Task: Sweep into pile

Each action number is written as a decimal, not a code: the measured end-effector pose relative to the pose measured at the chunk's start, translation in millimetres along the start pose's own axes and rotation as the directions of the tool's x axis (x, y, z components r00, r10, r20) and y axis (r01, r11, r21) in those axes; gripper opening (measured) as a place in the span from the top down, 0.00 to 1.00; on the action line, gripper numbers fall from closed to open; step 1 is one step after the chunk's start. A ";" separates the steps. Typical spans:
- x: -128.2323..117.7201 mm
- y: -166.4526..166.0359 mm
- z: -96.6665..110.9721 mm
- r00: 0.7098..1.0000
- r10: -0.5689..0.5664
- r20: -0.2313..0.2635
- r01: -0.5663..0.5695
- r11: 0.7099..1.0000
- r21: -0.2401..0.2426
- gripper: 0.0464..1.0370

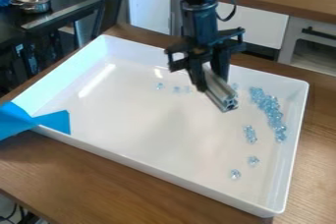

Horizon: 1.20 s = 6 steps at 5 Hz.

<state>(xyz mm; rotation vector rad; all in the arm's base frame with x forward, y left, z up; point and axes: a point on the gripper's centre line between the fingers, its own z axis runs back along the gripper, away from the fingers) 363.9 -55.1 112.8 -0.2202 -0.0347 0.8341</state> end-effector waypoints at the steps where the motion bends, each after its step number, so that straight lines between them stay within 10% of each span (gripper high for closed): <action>1: -11.5 28.6 1.0 1.000 0.019 -0.003 -0.019 0.999 0.044 0.66; 6: -44.2 33.3 -68.9 0.991 0.133 0.033 -0.137 0.965 0.223 0.66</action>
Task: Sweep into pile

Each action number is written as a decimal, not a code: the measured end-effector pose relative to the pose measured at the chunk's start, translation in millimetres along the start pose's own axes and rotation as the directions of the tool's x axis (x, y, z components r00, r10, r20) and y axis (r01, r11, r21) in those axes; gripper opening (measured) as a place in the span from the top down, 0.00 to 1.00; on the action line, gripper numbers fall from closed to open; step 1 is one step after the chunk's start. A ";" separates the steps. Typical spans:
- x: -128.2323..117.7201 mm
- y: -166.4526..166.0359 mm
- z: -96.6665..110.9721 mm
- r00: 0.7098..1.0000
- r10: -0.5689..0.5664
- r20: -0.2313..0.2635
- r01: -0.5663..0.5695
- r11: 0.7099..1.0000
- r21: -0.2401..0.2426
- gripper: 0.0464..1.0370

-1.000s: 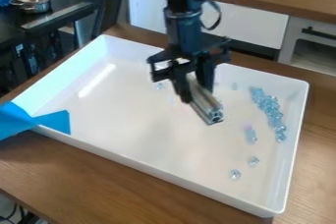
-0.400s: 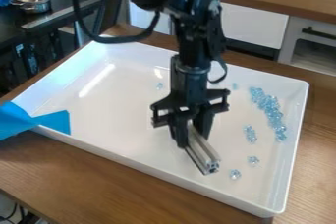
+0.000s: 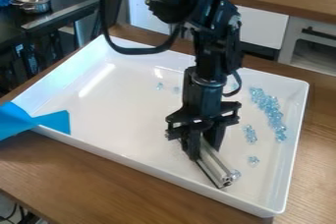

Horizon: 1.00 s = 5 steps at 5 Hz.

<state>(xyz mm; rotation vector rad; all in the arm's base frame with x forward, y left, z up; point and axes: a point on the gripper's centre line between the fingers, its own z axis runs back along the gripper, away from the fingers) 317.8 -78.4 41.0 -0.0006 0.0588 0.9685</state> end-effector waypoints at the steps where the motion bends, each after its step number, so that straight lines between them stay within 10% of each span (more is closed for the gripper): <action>1: -0.9 -8.2 -3.3 1.000 0.016 0.003 -0.016 1.000 0.004 0.66; 5: 21.8 -60.8 -0.5 0.993 0.113 0.037 -0.112 0.993 -0.031 0.66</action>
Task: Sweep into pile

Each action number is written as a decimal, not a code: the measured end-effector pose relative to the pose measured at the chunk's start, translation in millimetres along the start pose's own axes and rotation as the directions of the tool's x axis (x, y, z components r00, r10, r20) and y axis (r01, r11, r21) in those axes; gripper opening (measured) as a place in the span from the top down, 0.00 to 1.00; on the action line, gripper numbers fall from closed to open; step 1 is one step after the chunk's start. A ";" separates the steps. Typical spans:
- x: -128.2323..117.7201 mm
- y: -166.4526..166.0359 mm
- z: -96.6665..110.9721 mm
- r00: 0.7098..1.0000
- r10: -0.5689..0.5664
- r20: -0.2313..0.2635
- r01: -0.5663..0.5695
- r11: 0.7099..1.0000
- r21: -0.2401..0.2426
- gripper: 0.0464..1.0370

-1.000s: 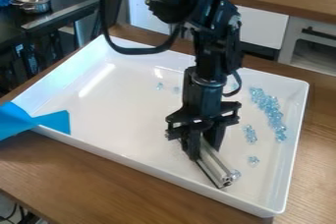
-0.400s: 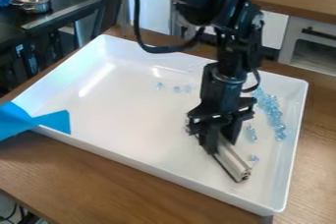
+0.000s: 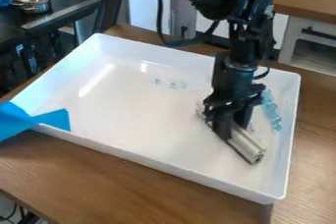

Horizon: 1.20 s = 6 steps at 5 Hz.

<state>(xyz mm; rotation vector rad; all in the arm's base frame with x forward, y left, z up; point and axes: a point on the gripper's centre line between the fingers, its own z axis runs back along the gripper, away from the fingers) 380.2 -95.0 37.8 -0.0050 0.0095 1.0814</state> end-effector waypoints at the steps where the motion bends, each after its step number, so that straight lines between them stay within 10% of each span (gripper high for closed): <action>1: 15.6 -13.2 1.5 0.999 0.047 0.007 -0.047 0.999 -0.011 0.66; 3: 35.6 -40.4 4.8 0.996 0.093 -0.011 -0.093 0.995 -0.022 0.66; 6: 41.2 -37.7 22.8 0.936 -0.350 -0.038 0.345 0.934 -0.094 0.66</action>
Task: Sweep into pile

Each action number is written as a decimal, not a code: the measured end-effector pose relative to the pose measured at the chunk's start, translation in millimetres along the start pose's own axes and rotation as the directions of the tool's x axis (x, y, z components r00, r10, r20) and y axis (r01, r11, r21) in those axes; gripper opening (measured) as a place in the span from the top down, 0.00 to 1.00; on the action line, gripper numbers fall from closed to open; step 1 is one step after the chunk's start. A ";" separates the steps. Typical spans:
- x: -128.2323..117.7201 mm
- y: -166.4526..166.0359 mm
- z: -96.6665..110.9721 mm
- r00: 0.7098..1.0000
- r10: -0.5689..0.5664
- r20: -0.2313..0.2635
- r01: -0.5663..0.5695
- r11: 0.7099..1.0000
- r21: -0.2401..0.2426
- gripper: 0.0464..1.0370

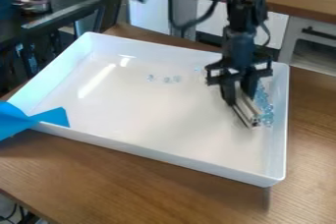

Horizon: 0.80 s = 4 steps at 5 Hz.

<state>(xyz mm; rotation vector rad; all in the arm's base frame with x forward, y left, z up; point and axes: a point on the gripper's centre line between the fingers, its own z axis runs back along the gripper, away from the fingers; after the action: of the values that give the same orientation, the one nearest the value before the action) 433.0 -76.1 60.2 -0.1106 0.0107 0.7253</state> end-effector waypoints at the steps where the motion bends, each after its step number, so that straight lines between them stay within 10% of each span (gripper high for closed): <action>1: 8.5 22.3 53.1 0.995 -0.101 0.002 0.100 0.993 -0.067 0.66; 2: 25.1 63.3 89.8 0.974 -0.223 0.029 0.225 0.970 -0.093 0.66; 4: 71.3 136.2 77.1 0.928 -0.373 -0.016 0.373 0.922 0.104 0.66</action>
<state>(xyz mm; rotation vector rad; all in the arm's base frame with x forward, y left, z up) 394.0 80.3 120.2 -0.0084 0.0229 0.3414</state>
